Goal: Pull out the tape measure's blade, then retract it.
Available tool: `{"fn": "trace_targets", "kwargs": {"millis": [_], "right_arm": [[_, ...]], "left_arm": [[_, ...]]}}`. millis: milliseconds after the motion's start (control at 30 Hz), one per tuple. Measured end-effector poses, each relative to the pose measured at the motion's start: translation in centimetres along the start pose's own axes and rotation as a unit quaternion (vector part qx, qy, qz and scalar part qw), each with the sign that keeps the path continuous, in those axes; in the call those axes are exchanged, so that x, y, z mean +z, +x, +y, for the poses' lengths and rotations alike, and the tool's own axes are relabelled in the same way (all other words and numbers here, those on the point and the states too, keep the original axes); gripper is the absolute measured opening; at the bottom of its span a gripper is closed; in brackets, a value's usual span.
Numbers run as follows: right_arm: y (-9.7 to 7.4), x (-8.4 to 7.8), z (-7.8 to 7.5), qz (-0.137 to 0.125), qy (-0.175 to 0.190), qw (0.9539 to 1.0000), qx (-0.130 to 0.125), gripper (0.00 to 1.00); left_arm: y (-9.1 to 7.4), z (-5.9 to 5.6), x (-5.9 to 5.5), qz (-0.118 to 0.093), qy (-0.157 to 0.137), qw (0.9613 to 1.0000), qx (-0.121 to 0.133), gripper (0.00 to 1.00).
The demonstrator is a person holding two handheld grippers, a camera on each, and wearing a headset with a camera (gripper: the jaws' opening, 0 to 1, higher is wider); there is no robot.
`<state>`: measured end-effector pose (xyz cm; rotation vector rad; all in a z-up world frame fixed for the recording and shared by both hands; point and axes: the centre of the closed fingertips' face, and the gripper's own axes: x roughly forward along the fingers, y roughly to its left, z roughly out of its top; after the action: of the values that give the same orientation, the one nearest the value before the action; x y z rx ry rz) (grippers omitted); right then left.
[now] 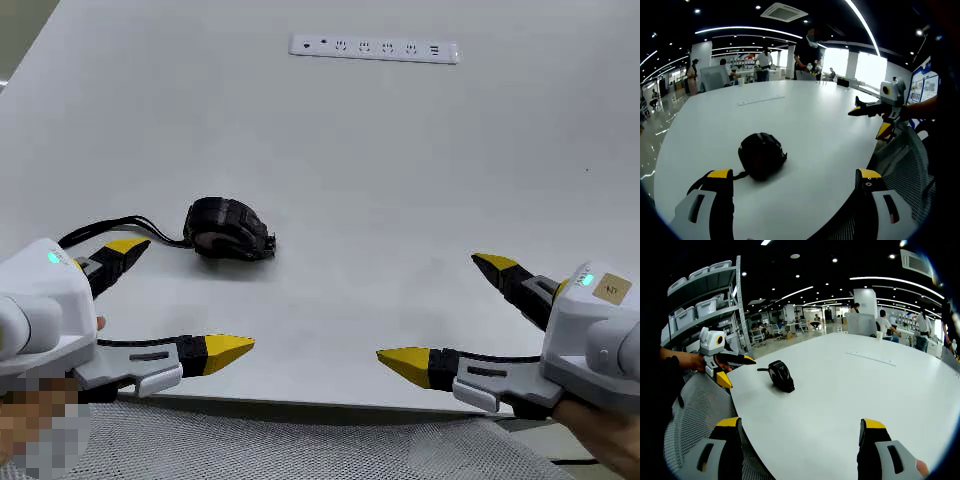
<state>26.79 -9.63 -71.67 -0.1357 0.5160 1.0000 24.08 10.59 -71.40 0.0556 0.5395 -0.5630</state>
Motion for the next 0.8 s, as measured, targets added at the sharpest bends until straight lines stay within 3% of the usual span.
{"fn": "trace_targets", "kwargs": {"millis": [800], "right_arm": [[0.13,-0.3,-0.23,0.005,-0.008,0.9999,-0.005,0.99]], "left_arm": [[0.02,0.16,-0.04,0.002,0.006,1.0,0.001,0.99]]}}
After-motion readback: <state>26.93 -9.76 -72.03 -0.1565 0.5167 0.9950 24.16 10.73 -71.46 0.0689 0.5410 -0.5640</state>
